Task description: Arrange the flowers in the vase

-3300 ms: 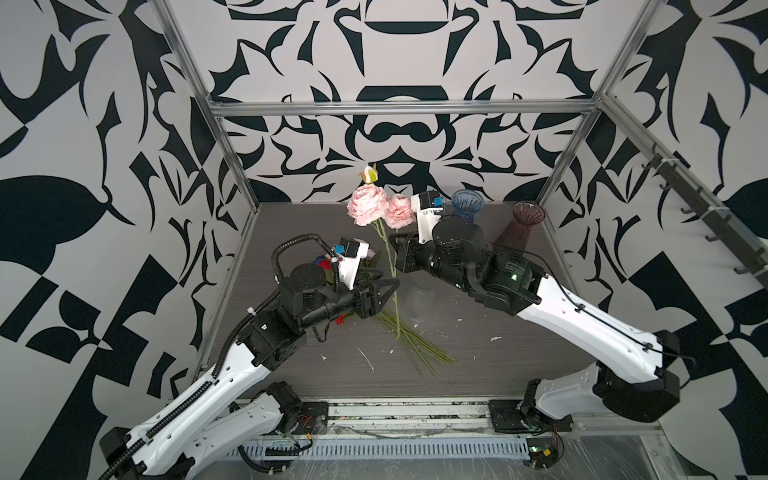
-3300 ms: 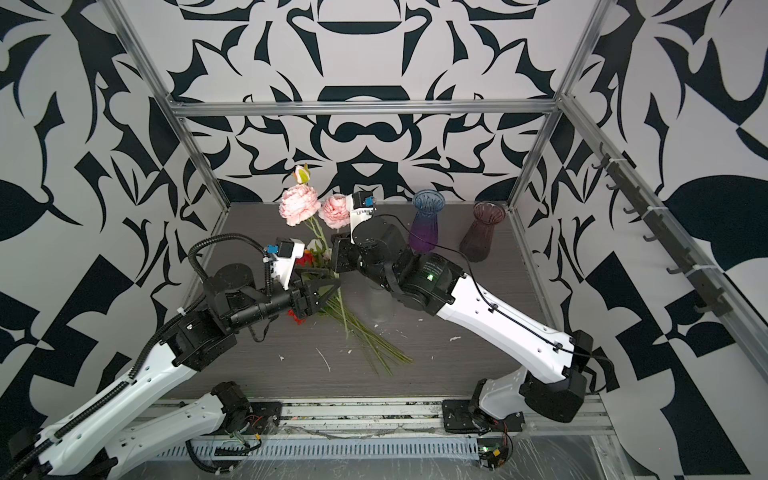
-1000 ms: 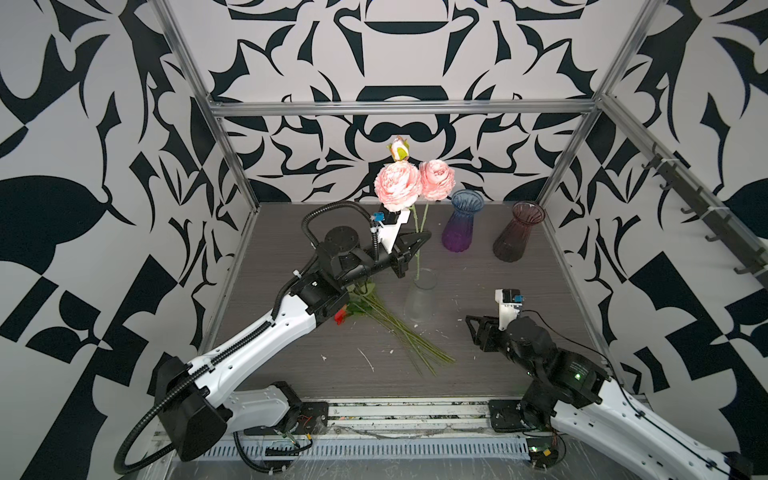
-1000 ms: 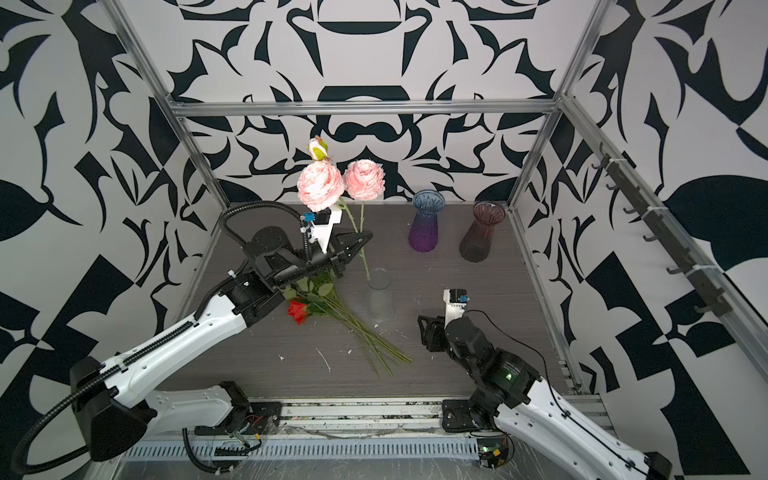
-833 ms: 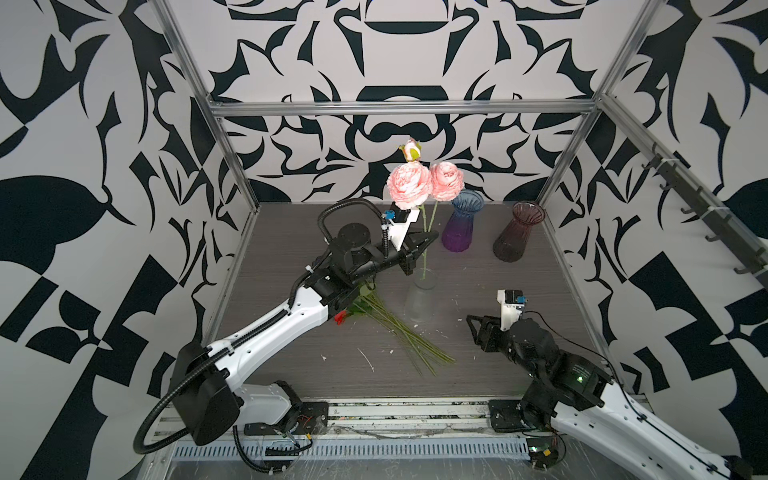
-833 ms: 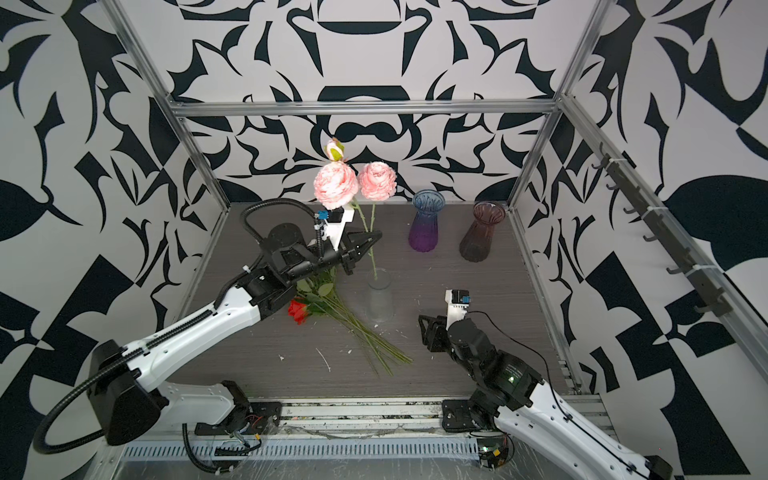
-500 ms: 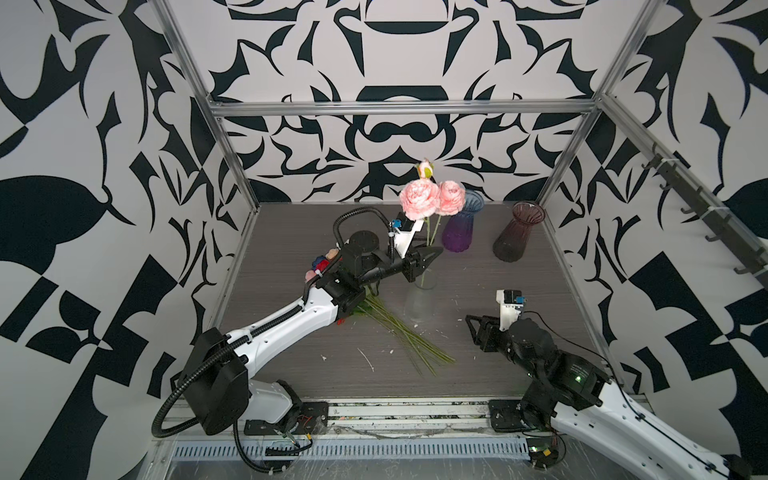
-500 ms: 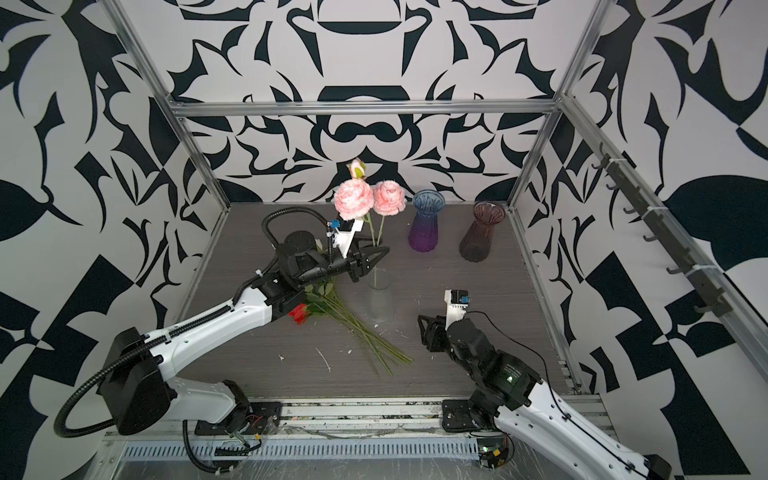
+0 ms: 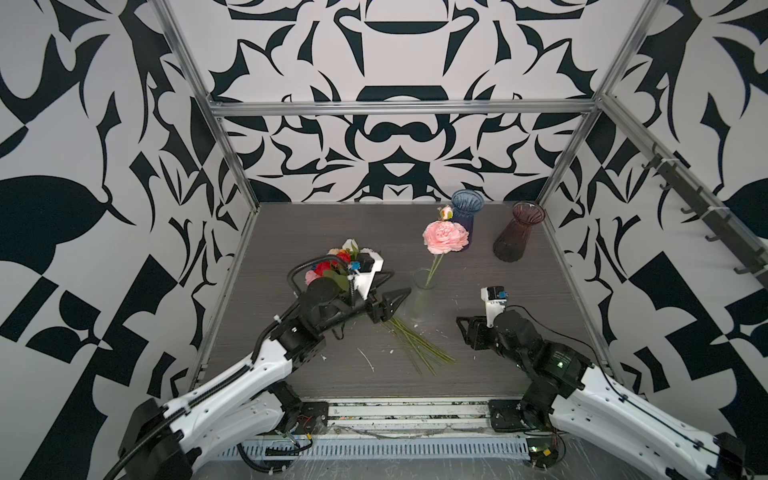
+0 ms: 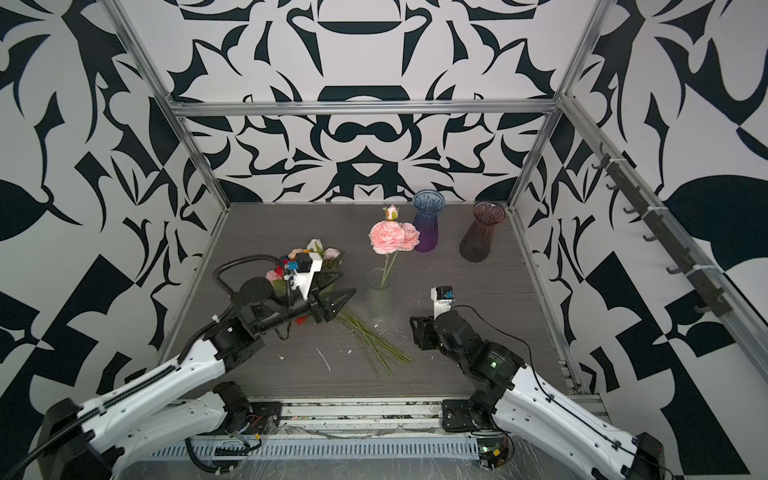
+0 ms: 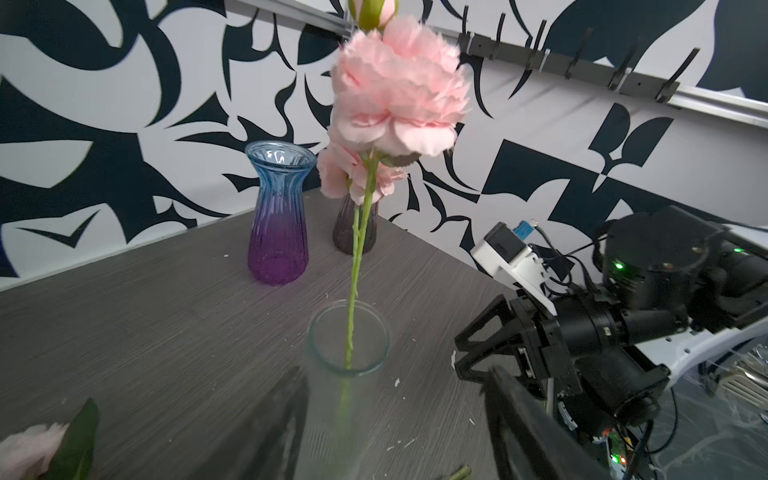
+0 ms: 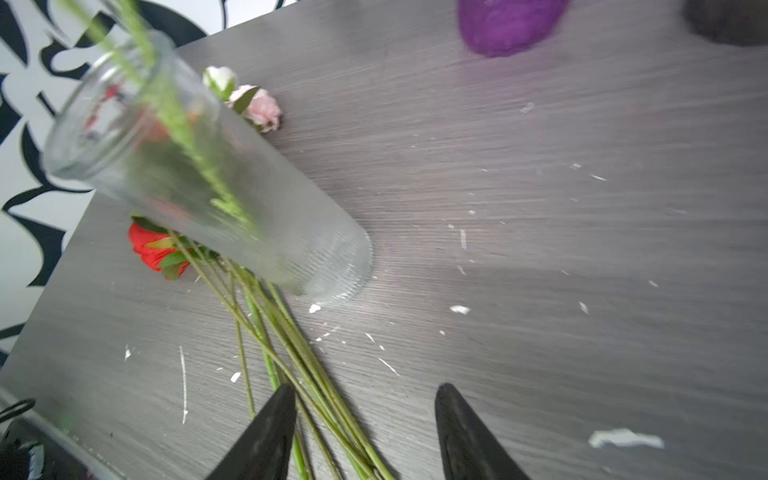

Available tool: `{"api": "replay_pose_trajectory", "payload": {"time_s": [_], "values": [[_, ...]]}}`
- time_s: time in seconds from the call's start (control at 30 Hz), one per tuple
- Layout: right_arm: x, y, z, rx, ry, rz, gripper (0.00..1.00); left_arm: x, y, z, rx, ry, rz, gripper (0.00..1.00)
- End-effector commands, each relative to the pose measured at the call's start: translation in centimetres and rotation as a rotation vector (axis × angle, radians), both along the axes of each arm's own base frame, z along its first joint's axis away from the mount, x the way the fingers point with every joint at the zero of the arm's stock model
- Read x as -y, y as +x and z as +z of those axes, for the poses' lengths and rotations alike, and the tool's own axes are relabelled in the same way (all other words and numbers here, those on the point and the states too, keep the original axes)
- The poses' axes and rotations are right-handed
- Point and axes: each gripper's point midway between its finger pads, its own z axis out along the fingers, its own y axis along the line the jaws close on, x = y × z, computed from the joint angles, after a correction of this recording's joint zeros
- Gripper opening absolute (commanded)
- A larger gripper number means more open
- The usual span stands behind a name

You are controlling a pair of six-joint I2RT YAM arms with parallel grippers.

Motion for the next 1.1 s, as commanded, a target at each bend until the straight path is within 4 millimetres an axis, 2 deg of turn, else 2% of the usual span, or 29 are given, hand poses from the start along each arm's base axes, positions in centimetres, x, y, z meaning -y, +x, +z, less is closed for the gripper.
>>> {"api": "replay_pose_trajectory", "payload": {"time_s": [0.0,0.07,0.2,0.33,0.47,0.57,0.7,1.07], "values": [[-4.8,0.7,4.4,0.112,0.12,0.194,0.65,-2.6,-0.8,-1.6,-0.067,0.004,0.073,0.71],[-6.7,0.6,5.2,0.145,0.163,0.284,0.69,-3.9,-1.7,-2.4,-0.105,-0.002,0.094,0.7],[-7.8,1.4,6.2,0.224,0.149,0.328,0.8,-6.6,-3.5,-3.8,-0.157,-0.043,0.137,0.68],[-7.9,2.8,6.6,0.296,0.1,0.306,0.98,-9.2,-5.2,-4.5,-0.186,-0.104,0.177,0.67],[-7.6,3.8,8.0,0.472,0.105,0.284,0.99,-11.5,-6.4,-4.7,-0.201,-0.149,0.216,0.65],[-7.7,3.8,8.2,0.578,0.099,0.298,0.99,-10.7,-6.8,-5.1,-0.259,-0.081,0.177,0.62],[-8.7,4.2,7.8,0.581,0.039,0.353,0.98,-10.0,-6.8,-4.8,-0.266,-0.068,0.149,0.61],[-9.3,7.2,7.0,0.609,-0.032,0.277,0.97,-10.3,-6.5,-3.7,-0.221,-0.111,0.169,0.62]]}}
